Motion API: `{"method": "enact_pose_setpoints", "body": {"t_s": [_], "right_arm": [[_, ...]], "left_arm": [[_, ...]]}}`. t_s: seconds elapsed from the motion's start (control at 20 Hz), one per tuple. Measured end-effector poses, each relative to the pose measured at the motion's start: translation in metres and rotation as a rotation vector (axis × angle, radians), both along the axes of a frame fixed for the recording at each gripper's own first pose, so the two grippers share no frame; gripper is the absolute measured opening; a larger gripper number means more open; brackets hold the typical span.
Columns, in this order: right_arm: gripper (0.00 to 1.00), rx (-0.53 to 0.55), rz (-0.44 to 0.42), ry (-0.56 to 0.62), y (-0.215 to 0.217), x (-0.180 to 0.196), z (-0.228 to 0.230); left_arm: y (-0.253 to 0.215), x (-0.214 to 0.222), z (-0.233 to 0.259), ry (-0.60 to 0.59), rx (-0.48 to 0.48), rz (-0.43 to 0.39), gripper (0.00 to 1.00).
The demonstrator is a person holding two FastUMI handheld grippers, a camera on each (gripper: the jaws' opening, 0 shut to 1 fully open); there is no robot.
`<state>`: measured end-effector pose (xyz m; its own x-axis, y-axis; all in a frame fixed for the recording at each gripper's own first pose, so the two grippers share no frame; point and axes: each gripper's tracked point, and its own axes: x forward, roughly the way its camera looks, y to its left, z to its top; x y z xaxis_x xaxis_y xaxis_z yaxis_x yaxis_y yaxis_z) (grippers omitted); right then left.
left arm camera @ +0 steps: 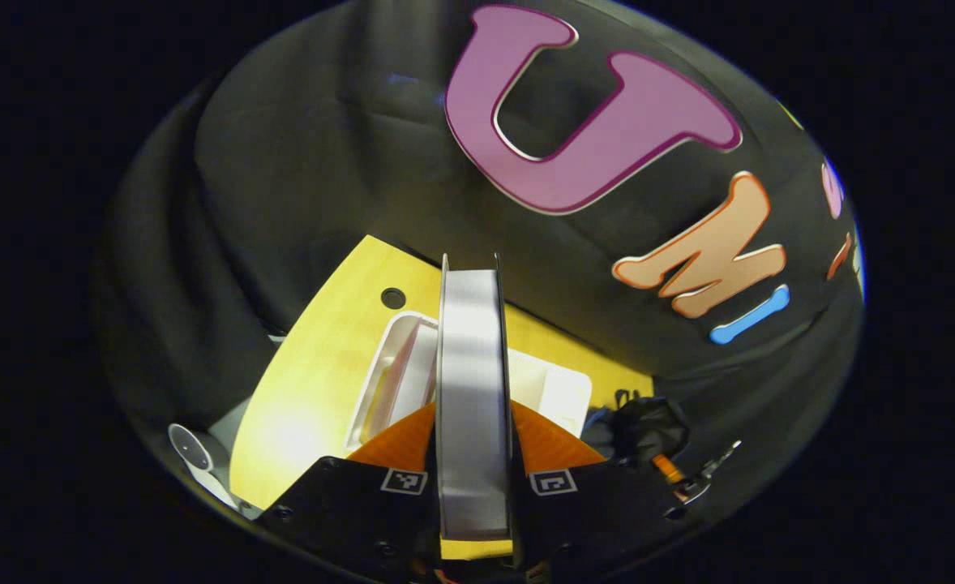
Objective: Open the schoolbag, grab two books from the bookshelf and put them into the schoolbag.
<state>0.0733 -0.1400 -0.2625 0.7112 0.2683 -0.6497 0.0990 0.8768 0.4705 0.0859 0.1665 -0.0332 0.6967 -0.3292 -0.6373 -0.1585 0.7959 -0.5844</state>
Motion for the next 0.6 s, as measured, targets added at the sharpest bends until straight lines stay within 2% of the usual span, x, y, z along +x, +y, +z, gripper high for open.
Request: {"method": "enact_pose_setpoints", "body": {"t_s": [0.1, 0.35, 0.6], "right_arm": [[0.01, 0.018, 0.011, 0.008, 0.001, 0.000, -0.002], [0.03, 0.047, 0.006, -0.006, -0.003, -0.001, 0.003], [0.04, 0.100, -0.006, -0.026, -0.006, -0.001, 0.006]], "left_arm": [[-0.007, -0.005, 0.008, -0.032, -0.066, 0.008, 0.31], [-0.045, -0.017, 0.021, -0.080, -0.258, 0.028, 0.31], [-0.105, -0.019, -0.001, -0.058, -0.309, -0.008, 0.31]]}}
